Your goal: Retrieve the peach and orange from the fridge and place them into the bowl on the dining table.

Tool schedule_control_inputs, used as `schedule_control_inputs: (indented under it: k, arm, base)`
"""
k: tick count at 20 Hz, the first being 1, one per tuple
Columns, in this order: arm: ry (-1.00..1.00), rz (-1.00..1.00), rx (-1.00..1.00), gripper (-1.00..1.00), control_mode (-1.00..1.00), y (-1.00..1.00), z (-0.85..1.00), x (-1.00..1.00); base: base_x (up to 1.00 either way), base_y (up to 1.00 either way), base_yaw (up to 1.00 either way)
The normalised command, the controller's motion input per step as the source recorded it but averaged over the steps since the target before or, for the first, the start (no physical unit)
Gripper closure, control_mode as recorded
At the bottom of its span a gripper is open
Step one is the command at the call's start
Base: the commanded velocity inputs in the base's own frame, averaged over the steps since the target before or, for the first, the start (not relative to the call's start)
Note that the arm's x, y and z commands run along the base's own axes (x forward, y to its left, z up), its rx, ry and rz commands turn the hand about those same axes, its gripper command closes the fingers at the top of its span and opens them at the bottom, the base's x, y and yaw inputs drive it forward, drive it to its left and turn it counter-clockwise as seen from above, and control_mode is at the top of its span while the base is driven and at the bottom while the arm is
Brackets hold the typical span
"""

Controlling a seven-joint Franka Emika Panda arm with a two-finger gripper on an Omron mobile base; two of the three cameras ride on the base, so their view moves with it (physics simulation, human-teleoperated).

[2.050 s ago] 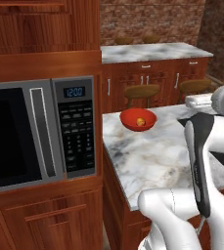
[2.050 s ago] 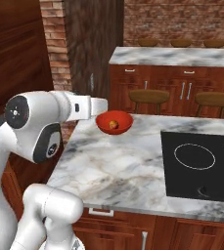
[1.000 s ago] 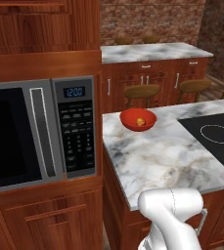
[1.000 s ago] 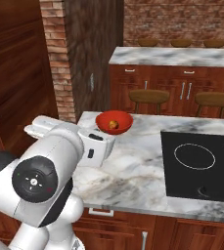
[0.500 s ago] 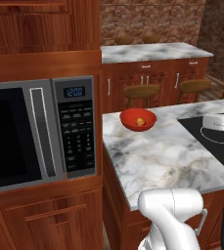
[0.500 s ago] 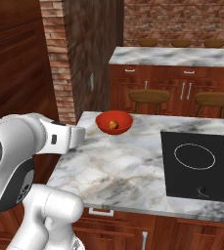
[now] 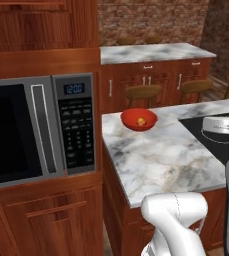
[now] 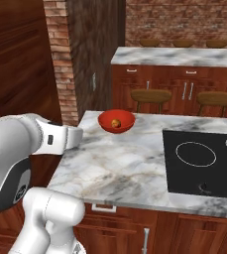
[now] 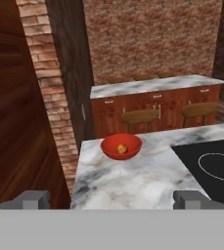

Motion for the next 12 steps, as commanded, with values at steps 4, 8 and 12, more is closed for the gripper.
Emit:
schedule_control_inputs:
  k: [4, 8, 12]
  arm:
    - [0.00, 0.00, 0.00, -1.00, 1.00, 0.00, 0.00, 0.00]
    - [0.00, 0.00, 0.00, -1.00, 1.00, 0.00, 0.00, 0.00]
    - [0.00, 0.00, 0.00, -1.00, 1.00, 0.00, 0.00, 0.00]
  base:
    - [-0.73, -0.27, 0.00]
    - [-0.20, -0.47, -0.09]
    - [0.03, -0.53, -0.33]
